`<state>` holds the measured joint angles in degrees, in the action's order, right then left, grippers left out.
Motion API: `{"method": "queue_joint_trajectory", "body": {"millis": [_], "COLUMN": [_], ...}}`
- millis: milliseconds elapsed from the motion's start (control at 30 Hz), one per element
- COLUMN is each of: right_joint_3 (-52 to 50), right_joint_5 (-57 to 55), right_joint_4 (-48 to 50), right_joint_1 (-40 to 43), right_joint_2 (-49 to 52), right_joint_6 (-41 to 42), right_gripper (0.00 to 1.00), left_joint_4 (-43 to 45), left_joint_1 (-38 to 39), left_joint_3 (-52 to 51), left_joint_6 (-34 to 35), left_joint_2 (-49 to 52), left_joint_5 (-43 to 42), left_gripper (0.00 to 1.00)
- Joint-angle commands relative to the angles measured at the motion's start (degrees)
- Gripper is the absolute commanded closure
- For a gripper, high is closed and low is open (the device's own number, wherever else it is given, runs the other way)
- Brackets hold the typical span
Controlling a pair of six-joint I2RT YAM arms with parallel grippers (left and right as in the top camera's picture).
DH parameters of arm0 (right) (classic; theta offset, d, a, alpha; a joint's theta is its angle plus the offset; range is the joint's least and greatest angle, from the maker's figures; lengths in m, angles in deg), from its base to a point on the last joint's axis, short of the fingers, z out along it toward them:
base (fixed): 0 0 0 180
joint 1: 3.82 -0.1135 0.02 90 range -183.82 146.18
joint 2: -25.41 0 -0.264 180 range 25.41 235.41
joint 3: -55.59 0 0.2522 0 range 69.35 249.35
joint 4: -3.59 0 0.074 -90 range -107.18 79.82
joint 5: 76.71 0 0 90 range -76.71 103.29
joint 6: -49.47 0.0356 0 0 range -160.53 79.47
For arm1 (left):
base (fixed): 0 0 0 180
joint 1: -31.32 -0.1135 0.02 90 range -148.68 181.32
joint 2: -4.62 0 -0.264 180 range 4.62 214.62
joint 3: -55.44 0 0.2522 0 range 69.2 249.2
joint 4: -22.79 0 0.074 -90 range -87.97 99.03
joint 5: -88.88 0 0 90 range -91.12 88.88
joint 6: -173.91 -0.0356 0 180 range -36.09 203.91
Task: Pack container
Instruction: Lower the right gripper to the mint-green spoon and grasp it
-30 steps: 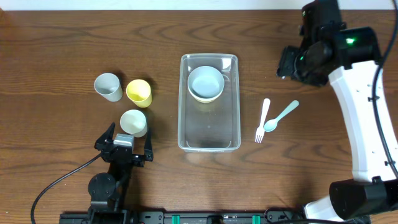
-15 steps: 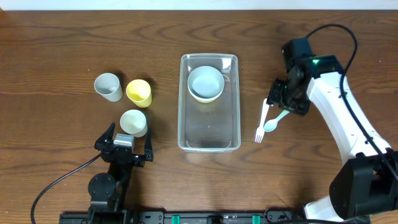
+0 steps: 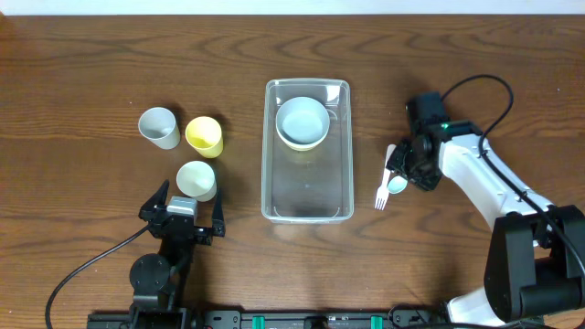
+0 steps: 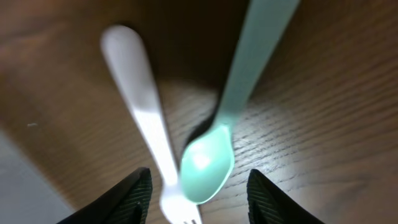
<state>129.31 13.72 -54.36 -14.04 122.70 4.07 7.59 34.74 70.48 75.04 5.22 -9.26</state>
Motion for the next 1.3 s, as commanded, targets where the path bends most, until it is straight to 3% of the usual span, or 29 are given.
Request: {"method": "queue_joint_trajectory", "body": {"millis": [0,300,733,1033,1267], "right_joint_3": [-1.7,-3.9,-11.4,-11.7,-11.7], "right_joint_5": [-1.5,-5.6,-5.6,-7.6,-8.6], "right_joint_4": [1.2,3.4,15.6,16.4,16.5], "right_joint_1": [1.2,2.2,2.2,2.2,2.2], "right_joint_2": [-0.5,-0.5,-0.5,-0.5,-0.5], "right_joint_6": [2.6,2.5,2.1,0.9,-1.0], "right_gripper": [0.51,0.58,0.64,0.83,0.89], "left_joint_4": [-1.9,-1.9,-1.9,-1.9,-1.9], "left_joint_1": [-0.3,-0.3,-0.3,-0.3,-0.3], "left_joint_3": [-1.0,-1.0,-1.0,-1.0,-1.0], "left_joint_6": [-0.3,-0.3,-0.3,-0.3,-0.3], "left_joint_2": [-0.3,-0.3,-0.3,-0.3,-0.3], "left_joint_5": [-0.4,-0.4,-0.4,-0.4,-0.4], "left_gripper": [0.02,0.02,0.02,0.02,0.02]}}
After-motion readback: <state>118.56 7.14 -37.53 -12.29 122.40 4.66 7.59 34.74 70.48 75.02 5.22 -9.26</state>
